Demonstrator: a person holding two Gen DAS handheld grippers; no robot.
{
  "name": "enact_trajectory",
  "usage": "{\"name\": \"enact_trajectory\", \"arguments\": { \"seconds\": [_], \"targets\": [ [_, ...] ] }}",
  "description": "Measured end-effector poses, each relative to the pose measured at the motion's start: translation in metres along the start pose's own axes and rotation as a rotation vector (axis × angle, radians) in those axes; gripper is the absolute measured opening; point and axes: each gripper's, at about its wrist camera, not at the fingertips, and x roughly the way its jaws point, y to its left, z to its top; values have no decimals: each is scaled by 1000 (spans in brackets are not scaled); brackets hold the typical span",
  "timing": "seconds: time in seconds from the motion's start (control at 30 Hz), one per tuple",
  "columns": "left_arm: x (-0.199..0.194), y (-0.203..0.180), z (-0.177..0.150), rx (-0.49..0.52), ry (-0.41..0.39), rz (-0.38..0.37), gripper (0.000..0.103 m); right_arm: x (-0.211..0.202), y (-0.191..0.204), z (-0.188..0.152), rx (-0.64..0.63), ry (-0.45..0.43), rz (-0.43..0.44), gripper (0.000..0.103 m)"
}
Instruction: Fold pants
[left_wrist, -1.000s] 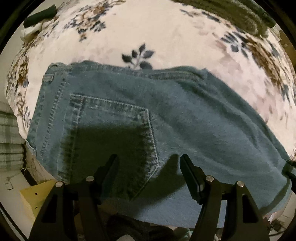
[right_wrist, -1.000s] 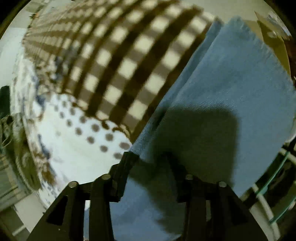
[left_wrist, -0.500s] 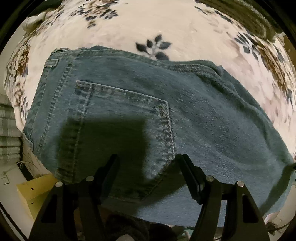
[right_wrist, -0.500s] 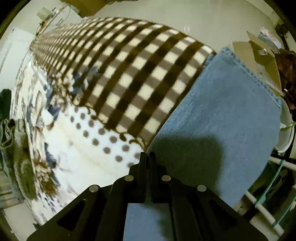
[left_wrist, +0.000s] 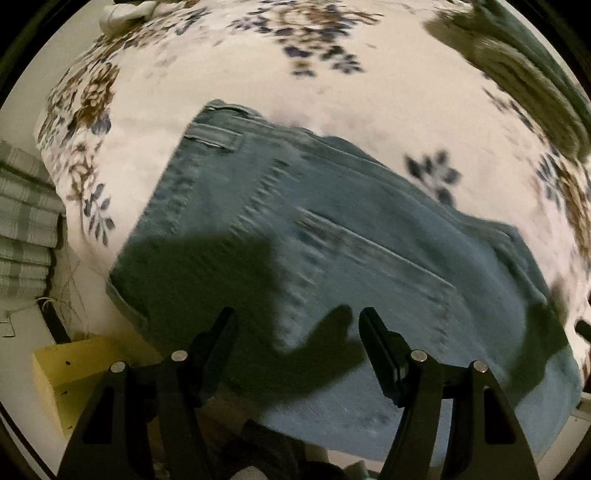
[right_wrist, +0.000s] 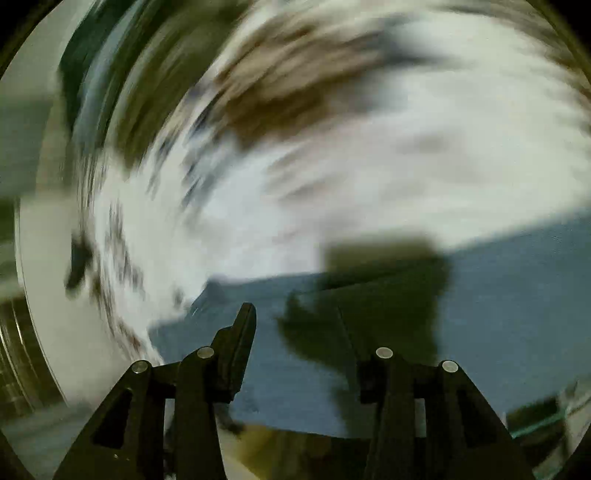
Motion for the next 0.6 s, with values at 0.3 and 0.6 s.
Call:
{"name": "enact_trajectory", "arguments": {
  "seconds": [0.3, 0.6],
  "targets": [
    [28, 47, 14, 43, 34, -7, 66, 99, 58, -1, -87, 113, -103, 44],
    [-11, 9, 16, 122, 15, -94, 66, -59, -104, -102, 224, -312, 62, 70]
  ]
}}
